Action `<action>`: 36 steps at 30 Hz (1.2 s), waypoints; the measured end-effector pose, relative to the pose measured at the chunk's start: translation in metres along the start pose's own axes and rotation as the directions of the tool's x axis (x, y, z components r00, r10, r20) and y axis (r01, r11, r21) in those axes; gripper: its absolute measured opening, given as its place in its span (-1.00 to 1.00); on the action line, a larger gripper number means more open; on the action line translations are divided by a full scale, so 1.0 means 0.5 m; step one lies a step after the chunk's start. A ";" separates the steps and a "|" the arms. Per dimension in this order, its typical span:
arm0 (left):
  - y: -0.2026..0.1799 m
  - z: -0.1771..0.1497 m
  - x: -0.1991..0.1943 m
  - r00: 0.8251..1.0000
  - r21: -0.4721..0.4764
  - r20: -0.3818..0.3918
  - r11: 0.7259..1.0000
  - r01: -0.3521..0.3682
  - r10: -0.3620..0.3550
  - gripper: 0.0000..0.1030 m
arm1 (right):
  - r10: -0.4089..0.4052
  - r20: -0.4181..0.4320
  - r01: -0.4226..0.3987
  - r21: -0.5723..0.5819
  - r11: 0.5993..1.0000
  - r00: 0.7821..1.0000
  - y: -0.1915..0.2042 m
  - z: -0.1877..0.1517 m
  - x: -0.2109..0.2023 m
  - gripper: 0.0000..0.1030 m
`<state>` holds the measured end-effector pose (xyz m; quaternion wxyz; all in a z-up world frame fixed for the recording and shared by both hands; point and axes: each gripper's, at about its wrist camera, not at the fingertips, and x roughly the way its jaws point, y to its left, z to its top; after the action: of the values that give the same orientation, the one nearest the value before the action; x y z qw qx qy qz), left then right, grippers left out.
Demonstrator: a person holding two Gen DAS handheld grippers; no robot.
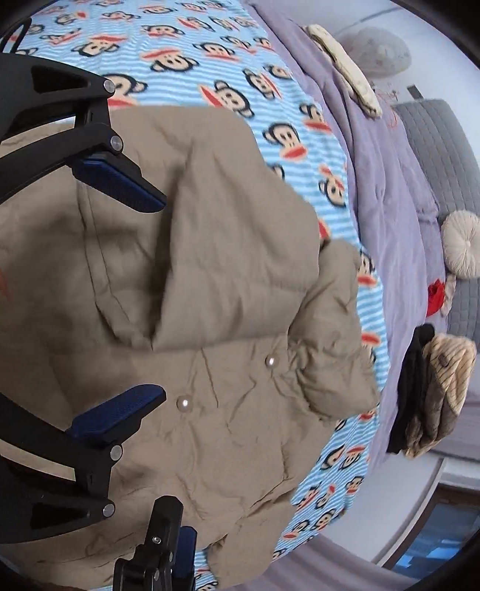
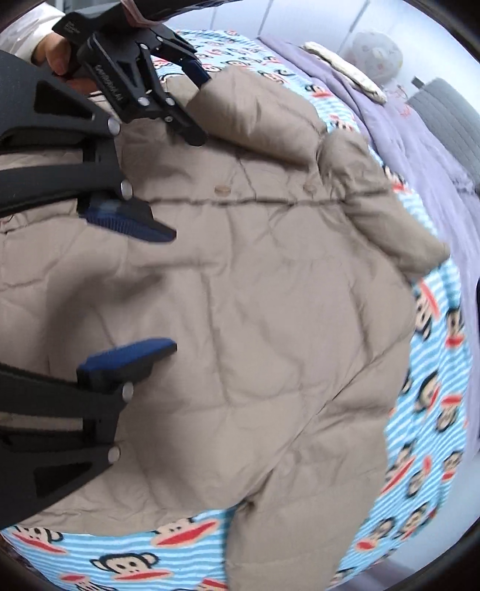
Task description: Fold large clothes
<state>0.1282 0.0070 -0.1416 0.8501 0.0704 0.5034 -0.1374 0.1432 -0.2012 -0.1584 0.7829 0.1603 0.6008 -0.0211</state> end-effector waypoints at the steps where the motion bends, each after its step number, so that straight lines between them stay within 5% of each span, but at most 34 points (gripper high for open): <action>1: 0.035 -0.006 -0.013 1.000 -0.051 0.010 0.998 -0.025 0.026 0.84 | -0.007 0.028 0.008 -0.045 0.999 1.000 0.029 -0.006 -0.009 0.60; 4: 0.152 -0.033 -0.009 0.996 -0.236 -0.042 0.968 -0.082 0.074 0.84 | -0.024 0.105 0.050 -0.252 0.967 0.994 0.137 -0.001 -0.017 0.73; 7: 0.237 -0.087 0.039 0.989 -0.371 -0.147 0.925 -0.087 0.034 0.84 | -0.051 0.164 0.123 -0.467 0.876 0.985 0.212 -0.061 -0.021 0.94; 11: 0.252 -0.151 0.097 0.976 -0.389 -0.217 0.917 -0.093 0.007 0.84 | -0.169 0.283 0.315 -0.622 0.717 0.944 0.319 -0.109 0.038 0.94; 13: 0.243 -0.164 0.109 0.978 -0.369 -0.209 0.925 -0.095 0.017 0.84 | -0.228 0.350 0.404 -0.601 0.690 0.909 0.340 -0.089 0.064 0.94; 16: 0.239 -0.158 0.109 0.978 -0.344 -0.209 0.935 -0.083 0.010 0.84 | -0.273 0.382 0.436 -0.449 0.780 0.883 0.302 -0.022 0.055 0.94; 19: 0.270 -0.132 0.069 0.981 -0.378 -0.168 0.925 0.022 -0.092 0.84 | -0.217 0.264 0.273 -0.198 0.941 0.940 0.166 0.042 0.038 0.92; 21: 0.320 -0.101 0.030 0.981 -0.434 -0.086 0.893 0.119 -0.173 0.84 | -0.099 0.158 0.099 0.005 0.995 0.982 0.049 0.048 0.042 0.68; 24: 0.405 -0.039 0.032 0.965 -0.511 -0.021 0.832 0.215 -0.262 0.84 | 0.068 0.058 -0.079 0.217 0.973 0.996 -0.060 0.039 0.084 0.06; 26: 0.440 0.004 0.082 0.950 -0.538 -0.028 0.806 0.249 -0.312 0.84 | 0.118 0.070 -0.133 0.274 0.952 0.990 -0.090 0.031 0.094 -0.13; 29: 0.455 0.042 0.199 0.889 -0.596 -0.079 0.736 0.320 -0.451 0.84 | 0.164 0.085 -0.182 0.309 0.933 0.983 -0.102 0.031 0.103 -0.20; 30: 0.445 0.045 0.224 0.875 -0.615 -0.085 0.716 0.331 -0.477 0.63 | 0.167 0.084 -0.185 0.310 0.933 0.982 -0.101 0.033 0.107 -0.20; 31: 0.437 0.053 0.244 0.865 -0.629 -0.081 0.699 0.341 -0.495 0.09 | 0.166 0.084 -0.184 0.304 0.935 0.983 -0.098 0.036 0.109 -0.20; 33: 0.422 0.062 0.247 0.838 -0.653 -0.020 0.642 0.402 -0.545 -0.46 | 0.159 0.079 -0.175 0.286 0.942 0.984 -0.090 0.037 0.110 -0.20; 36: 0.393 0.094 0.169 0.852 -0.547 0.090 0.689 0.475 -0.516 -0.61 | 0.151 0.073 -0.165 0.274 0.947 0.986 -0.080 0.041 0.111 -0.23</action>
<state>0.2658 0.1685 -0.1966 0.7460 -0.3107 0.5510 -0.2083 0.1686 -0.2358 -0.2157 0.7668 0.3160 0.5567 -0.0468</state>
